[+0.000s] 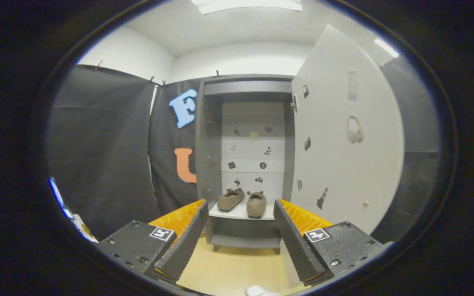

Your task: Open the shoe cabinet door, grab the shoes and put them into the shoe cabinet, then close the shoe cabinet door.

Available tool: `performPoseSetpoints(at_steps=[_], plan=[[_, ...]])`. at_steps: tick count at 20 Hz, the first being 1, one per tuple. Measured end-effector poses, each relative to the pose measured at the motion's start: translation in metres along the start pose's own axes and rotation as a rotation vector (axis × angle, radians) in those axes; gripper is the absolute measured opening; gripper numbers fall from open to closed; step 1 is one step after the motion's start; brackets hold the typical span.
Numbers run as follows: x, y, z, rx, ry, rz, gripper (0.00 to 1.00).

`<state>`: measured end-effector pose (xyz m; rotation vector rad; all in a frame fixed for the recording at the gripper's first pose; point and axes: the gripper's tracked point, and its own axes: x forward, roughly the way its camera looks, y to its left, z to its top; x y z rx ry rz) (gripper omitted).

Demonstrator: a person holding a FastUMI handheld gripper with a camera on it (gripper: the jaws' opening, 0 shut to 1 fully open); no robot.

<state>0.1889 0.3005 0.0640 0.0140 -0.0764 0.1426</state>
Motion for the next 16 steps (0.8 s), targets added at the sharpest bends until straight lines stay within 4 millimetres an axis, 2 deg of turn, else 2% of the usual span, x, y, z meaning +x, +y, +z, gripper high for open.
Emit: performPoseSetpoints(at_steps=[3, 6, 9, 12, 16], plan=[[-0.049, -0.035, 0.002, -0.024, -0.002, -0.045, 1.0], [-0.078, -0.066, 0.006, -0.006, 0.008, -0.094, 1.0], [-0.103, -0.112, 0.006, 0.014, 0.011, -0.164, 1.0], [-0.109, -0.163, -0.003, 0.048, 0.024, -0.221, 1.0], [-0.09, -0.216, -0.015, 0.084, 0.056, -0.217, 1.0]])
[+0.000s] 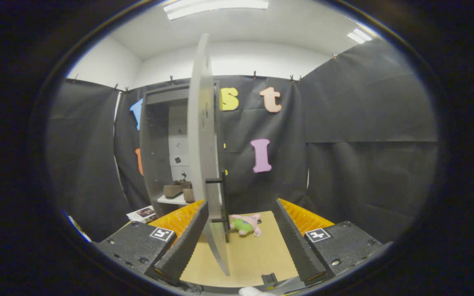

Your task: Open the shoe cabinet door, grab the shoes and put them into the shoe cabinet, then close the shoe cabinet door.

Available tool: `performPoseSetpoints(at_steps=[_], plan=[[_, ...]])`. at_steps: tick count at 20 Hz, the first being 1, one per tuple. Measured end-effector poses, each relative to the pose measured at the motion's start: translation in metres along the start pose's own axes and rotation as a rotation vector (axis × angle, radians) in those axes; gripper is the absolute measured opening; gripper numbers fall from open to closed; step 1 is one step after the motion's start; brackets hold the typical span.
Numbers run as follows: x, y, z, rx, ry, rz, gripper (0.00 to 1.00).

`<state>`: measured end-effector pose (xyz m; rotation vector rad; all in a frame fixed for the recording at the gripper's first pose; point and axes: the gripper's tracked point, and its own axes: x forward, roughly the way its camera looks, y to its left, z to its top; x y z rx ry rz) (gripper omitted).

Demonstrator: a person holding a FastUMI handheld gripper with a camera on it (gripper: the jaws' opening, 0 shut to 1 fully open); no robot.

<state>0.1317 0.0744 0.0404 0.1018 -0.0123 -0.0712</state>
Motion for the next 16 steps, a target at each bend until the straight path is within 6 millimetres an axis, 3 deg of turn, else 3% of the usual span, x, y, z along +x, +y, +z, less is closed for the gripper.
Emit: performPoseSetpoints(at_steps=[4, 7, 11, 16], plan=[[0.05, -0.017, -0.008, 0.019, 0.044, 0.083, 1.0], [0.076, -0.015, -0.01, 0.008, 0.069, 0.17, 0.99], [0.092, -0.004, -0.002, -0.033, 0.063, 0.29, 0.99], [0.09, 0.015, -0.002, -0.074, 0.085, 0.381, 0.96]])
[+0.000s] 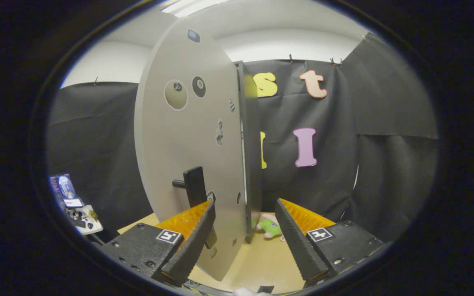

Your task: Open the shoe cabinet door, grab the shoes and put them into the shoe cabinet, then close the shoe cabinet door.

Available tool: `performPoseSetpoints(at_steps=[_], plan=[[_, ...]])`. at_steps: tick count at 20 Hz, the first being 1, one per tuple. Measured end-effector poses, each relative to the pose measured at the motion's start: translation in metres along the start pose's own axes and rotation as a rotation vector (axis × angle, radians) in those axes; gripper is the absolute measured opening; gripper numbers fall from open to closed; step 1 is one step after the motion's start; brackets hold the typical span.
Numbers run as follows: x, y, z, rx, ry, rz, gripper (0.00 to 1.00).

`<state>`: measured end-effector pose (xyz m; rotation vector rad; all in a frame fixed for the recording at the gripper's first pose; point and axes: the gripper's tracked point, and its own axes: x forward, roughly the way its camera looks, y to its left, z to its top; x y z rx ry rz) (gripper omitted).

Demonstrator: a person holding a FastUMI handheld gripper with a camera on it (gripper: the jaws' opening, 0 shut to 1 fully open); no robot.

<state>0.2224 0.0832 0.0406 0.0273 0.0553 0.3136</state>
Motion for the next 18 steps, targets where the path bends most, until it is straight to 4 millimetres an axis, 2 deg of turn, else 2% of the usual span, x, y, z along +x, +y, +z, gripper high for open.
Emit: performPoseSetpoints(at_steps=[4, 10, 14, 18], plan=[[0.009, 0.032, 0.0, 0.0, 0.005, 0.021, 0.96], [0.034, 0.096, 0.002, -0.004, -0.003, 0.006, 0.97], [0.066, 0.145, -0.002, 0.004, 0.008, 0.023, 0.97], [0.112, 0.192, -0.003, 0.009, 0.025, 0.061, 0.97]])
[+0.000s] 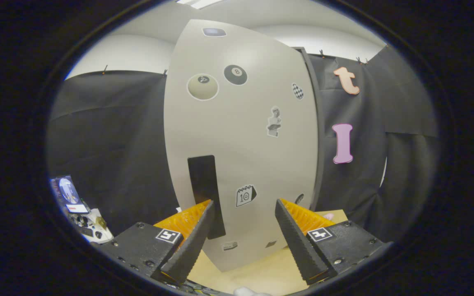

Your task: Open the shoe cabinet door, grab the shoes and put them into the shoe cabinet, then close the shoe cabinet door.

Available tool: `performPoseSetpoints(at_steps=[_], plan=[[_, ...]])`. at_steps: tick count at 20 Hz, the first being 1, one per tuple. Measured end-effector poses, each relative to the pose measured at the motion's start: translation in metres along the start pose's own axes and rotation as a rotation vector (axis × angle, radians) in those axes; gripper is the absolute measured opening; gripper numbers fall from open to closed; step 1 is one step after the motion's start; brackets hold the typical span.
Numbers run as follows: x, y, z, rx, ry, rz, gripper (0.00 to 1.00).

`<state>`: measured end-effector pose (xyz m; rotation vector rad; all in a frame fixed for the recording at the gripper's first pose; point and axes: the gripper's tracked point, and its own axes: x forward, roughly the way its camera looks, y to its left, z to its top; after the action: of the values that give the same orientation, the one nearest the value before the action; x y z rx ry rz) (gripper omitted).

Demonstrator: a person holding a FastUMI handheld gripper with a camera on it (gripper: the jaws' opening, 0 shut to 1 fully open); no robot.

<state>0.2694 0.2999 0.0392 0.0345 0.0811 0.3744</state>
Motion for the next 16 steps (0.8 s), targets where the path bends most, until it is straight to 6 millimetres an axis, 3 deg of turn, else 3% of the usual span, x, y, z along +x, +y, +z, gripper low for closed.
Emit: performPoseSetpoints(at_steps=[4, 11, 16], plan=[[0.044, 0.013, 0.003, -0.003, -0.011, -0.049, 0.98], [0.032, 0.005, 0.001, 0.005, -0.022, -0.111, 0.99], [0.003, -0.003, 0.005, 0.014, -0.034, -0.155, 0.99]])
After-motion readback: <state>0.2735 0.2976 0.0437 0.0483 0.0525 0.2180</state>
